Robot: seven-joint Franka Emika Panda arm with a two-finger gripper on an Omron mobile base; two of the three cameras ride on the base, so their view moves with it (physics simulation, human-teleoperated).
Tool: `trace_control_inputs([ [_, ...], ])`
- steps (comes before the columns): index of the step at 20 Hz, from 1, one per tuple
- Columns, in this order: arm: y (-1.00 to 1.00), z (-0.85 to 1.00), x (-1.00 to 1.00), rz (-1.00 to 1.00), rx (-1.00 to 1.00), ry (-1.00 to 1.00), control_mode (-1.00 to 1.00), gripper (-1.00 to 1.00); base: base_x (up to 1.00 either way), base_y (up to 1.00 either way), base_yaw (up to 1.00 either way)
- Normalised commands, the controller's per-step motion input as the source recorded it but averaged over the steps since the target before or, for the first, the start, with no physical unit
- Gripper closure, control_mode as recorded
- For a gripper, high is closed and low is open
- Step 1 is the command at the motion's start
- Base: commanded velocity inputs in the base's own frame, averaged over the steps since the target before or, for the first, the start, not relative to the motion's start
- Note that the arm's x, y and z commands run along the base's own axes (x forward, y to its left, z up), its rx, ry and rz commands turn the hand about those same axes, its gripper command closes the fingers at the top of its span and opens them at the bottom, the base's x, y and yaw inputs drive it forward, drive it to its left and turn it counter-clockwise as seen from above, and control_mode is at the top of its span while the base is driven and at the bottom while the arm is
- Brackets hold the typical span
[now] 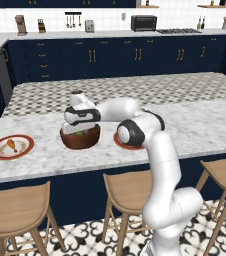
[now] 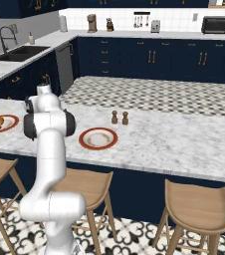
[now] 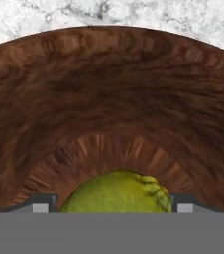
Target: Pick the chicken drumstick and lime from their plates and place them in the bowl. Then put the bowl in the fridge.
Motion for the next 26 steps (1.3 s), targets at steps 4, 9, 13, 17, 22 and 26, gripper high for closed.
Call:
trace_control_inputs([
  [4,0.14,0.04,-0.32,0.01,0.00,0.00,-1.00,-1.00,0.00,0.00,0.00],
  [9,0.00,0.32,-0.74,0.00,0.00,0.00,-1.00,-1.00,0.00,0.00,0.00],
  [13,0.00,0.43,-0.81,0.00,0.02,-0.01,-1.00,-1.00,0.00,0.00,0.00],
  [17,-0.20,-0.02,-0.23,0.00,0.00,-0.06,-1.00,-1.00,0.00,0.00,0.00],
  [22,-0.22,-0.14,0.01,0.00,0.00,-0.11,-1.00,-1.00,0.00,0.00,0.00],
  [26,-0.06,0.22,-0.22,0.00,0.03,-0.09,-1.00,-1.00,0.00,0.00,0.00],
])
